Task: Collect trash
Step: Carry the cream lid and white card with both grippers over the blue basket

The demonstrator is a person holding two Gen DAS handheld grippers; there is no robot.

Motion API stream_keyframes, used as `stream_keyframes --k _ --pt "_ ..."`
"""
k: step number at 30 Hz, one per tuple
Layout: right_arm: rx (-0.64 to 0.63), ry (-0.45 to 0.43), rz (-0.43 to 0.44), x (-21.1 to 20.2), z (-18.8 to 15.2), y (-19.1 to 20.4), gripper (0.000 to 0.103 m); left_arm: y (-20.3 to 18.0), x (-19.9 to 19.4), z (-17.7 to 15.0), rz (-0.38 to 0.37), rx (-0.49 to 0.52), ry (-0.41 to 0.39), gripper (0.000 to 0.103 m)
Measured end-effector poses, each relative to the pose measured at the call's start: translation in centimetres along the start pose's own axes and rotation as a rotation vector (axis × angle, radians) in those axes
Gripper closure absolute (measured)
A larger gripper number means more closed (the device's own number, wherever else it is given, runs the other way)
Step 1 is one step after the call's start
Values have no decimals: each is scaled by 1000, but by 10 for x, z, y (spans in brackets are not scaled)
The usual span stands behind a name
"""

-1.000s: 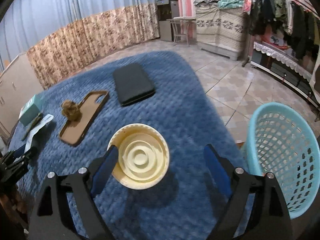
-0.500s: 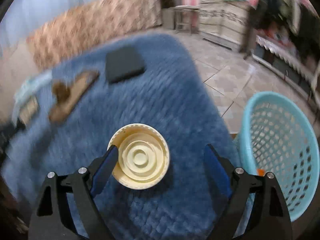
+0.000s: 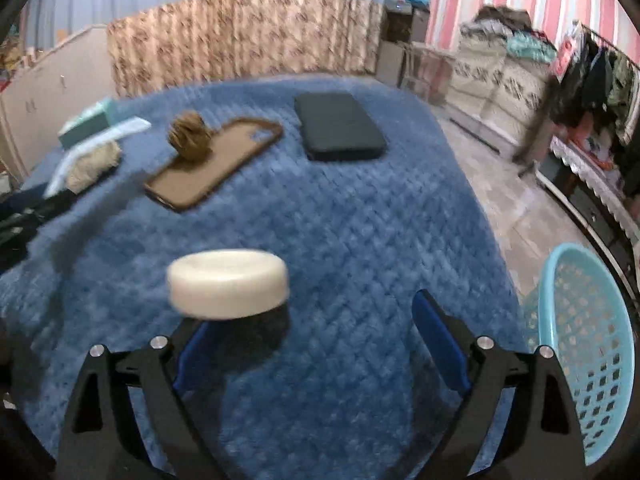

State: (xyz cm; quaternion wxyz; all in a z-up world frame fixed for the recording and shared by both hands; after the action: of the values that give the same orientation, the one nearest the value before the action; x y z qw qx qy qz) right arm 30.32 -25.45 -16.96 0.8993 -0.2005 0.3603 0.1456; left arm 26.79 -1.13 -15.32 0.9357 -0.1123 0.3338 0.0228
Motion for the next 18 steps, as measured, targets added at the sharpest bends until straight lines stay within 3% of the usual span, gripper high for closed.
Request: stream_keyframes --k 3,13,15,18 --pt "-14 -6 81 7 8 18 13 1 -1 1 -2 -7 1 54" --pt "-30 4 219 21 15 65 15 12 -4 4 9 -9 4 54" --pt "-31 10 219 22 12 66 21 14 -3 4 12 -14 8 54" --pt "-20 6 210 21 10 62 40 15 -2 3 14 -20 14 54"
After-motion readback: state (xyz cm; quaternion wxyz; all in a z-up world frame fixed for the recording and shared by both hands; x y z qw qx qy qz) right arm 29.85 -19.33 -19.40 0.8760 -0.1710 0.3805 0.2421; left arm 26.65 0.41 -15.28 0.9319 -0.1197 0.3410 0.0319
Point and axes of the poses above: each gripper's, at about its wrist camera, not at the fingertips, and x roughly the way its jaws point, y to its left, z to its top, the point moved 7 cm from there along x, roughly the way its jaws point, and after that the axes turned 15 degrees about -x, right-handed, at the moved point
